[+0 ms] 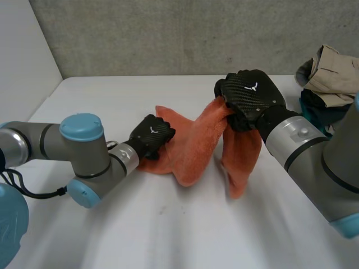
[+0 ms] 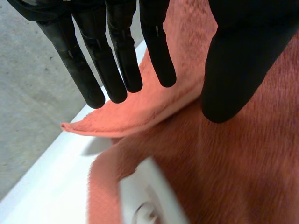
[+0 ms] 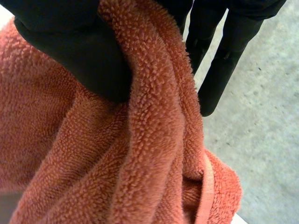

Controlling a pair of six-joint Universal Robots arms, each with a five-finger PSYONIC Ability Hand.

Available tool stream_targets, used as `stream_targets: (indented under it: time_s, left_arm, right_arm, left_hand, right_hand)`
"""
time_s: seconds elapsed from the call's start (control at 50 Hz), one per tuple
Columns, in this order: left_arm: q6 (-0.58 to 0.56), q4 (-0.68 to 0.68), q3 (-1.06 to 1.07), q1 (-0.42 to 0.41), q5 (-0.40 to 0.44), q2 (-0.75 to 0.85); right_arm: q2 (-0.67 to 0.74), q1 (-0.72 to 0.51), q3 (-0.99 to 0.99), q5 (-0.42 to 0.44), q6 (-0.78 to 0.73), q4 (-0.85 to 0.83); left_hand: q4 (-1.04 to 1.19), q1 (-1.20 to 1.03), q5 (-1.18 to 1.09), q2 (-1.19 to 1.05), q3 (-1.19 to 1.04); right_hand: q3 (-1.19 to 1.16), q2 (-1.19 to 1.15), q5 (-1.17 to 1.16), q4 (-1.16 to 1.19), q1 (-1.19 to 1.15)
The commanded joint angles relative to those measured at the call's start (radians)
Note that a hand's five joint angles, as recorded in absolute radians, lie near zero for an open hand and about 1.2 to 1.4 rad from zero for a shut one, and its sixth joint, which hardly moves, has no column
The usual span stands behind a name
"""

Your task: Fold the laundry.

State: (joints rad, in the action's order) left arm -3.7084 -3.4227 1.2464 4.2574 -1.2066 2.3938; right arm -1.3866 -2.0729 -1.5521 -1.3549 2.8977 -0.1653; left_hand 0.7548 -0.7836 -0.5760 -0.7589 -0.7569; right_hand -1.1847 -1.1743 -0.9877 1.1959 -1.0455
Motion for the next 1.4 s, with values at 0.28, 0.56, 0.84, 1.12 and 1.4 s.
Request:
stream_targets:
  time_s: [0.28,0.56,0.84,1.12,1.4]
  left_arm:
    - [0.269,-0.001,0.016,-0.114,0.001,-0.061]
    - [0.309,0.092,0.047,-0.146,-0.024,-0.128]
    - [0.309,0.102,0.372,-0.136,-0.191,-0.792]
    - [0.306,0.111,0.472,-0.142,-0.214,-0.724]
    - [0.297,0.086,0.099,-0.183,-0.482,-0.285]
  right_arm:
    - [-0.061,-0.01,-0.026,0.016,0.005,0.039]
    - [-0.121,0.004,-0.013,0.022,-0.008,0.073]
    - [-0.18,0.126,0.174,0.129,-0.123,0.306]
    - [0.242,0.183,0.397,0.131,-0.322,0.377]
    - [0.564,0.088,0.459,-0.159,-0.376,-0.175]
  left_hand:
    - [-0.096,0.125,0.091,0.1,0.098]
    - [0.641,-0.613,-0.646,-0.637,-0.639]
    - [0.641,-0.613,-0.646,-0.637,-0.639]
    - [0.641,-0.613,-0.646,-0.637,-0.639]
    - [0.104,-0.075,-0.108,-0.1,-0.102]
  right_hand:
    - [-0.212,-0.222,-0.234,0.2,-0.351]
    - [-0.212,-0.222,-0.234,0.2,-0.351]
    - [-0.212,-0.222,-0.234,0.2,-0.351]
    - [-0.212,-0.222,-0.234,0.2,-0.351]
    - [1.01,1.0,0.988,-1.021,0.871]
